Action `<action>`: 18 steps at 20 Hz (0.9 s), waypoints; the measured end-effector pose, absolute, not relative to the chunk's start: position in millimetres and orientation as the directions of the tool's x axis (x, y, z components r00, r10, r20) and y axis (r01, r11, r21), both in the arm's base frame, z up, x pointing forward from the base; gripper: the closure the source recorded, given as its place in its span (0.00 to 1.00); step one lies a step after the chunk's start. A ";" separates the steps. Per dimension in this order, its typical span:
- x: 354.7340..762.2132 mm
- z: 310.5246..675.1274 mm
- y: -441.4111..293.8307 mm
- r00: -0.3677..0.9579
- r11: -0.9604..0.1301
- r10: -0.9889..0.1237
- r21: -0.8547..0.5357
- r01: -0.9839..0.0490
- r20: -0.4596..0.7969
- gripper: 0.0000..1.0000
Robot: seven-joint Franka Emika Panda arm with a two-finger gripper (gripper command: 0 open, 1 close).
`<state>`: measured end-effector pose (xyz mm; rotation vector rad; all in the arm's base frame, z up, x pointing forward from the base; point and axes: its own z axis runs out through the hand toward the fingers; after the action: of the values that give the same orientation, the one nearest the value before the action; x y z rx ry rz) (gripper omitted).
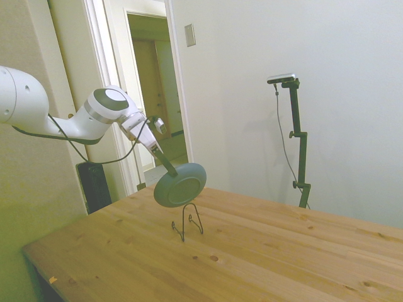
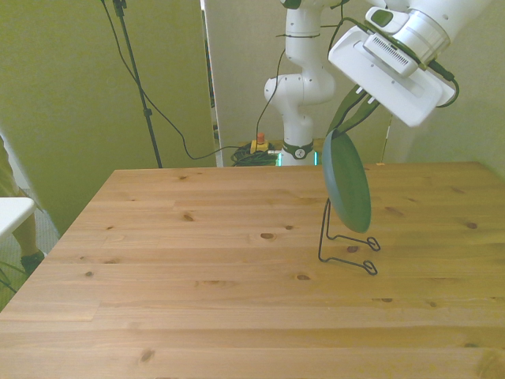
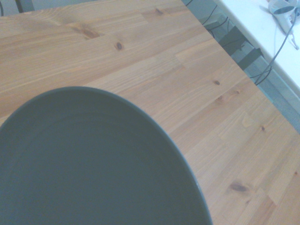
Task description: Load the plate
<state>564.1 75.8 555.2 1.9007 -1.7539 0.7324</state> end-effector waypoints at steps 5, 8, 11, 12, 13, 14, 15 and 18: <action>568.1 549.1 85.4 0.059 -0.073 -0.741 0.007 -0.997 0.669 1.00; 572.4 549.3 94.4 0.047 -0.045 -0.715 0.022 -0.999 0.698 1.00; 580.9 544.3 105.6 0.049 -0.023 -0.684 0.046 -0.999 0.727 1.00; 584.9 540.9 110.0 0.051 -0.021 -0.673 0.050 -0.999 0.738 1.00; 588.9 536.6 114.6 0.055 -0.020 -0.665 0.056 -0.998 0.745 1.00; 592.9 532.3 118.4 0.057 -0.019 -0.662 0.059 -0.998 0.747 1.00; 596.2 527.7 122.1 0.060 -0.018 -0.660 0.064 -0.998 0.749 1.00; 605.4 517.6 128.2 0.064 -0.011 -0.657 0.076 -0.997 0.751 1.00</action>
<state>605.4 128.2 517.6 1.7334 -1.6559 0.7107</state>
